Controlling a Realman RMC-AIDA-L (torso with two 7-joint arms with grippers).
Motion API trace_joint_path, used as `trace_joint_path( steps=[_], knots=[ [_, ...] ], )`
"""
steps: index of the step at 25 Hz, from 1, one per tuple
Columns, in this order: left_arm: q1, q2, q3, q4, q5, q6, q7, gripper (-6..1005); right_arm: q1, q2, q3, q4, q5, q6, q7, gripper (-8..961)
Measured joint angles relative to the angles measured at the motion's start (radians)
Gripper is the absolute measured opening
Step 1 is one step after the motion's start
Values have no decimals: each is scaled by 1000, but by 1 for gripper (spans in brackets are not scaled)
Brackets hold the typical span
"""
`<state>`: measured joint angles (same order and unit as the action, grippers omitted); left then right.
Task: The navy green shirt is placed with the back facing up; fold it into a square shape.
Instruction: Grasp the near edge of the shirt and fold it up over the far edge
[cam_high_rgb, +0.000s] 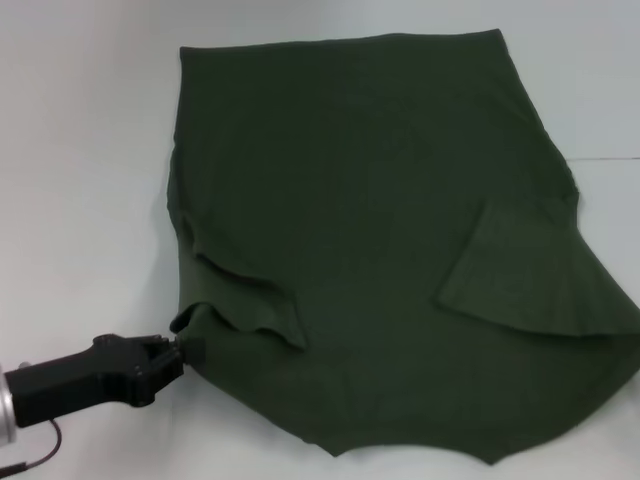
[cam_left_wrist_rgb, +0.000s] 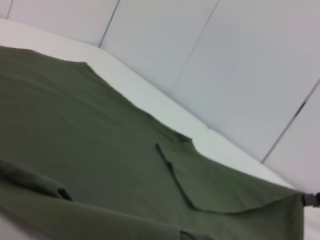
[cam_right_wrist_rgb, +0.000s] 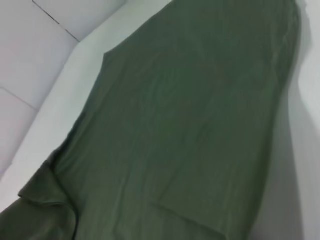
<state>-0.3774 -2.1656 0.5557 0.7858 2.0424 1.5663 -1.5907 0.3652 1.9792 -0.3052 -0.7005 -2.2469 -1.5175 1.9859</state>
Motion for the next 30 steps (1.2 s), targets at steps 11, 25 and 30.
trace_joint_path(
  steps=[11,25,30],
  knots=[
    [64,-1,-65,8,23,132,-2,55,-113,20,115,0,9,-167,-186,29],
    [102,-7,-82,-3,45,186,2,55,-207,30,178,13,8,-243,-269,30],
    [73,-4,-82,-14,38,191,2,55,-179,20,201,13,10,-241,-259,30]
  ],
)
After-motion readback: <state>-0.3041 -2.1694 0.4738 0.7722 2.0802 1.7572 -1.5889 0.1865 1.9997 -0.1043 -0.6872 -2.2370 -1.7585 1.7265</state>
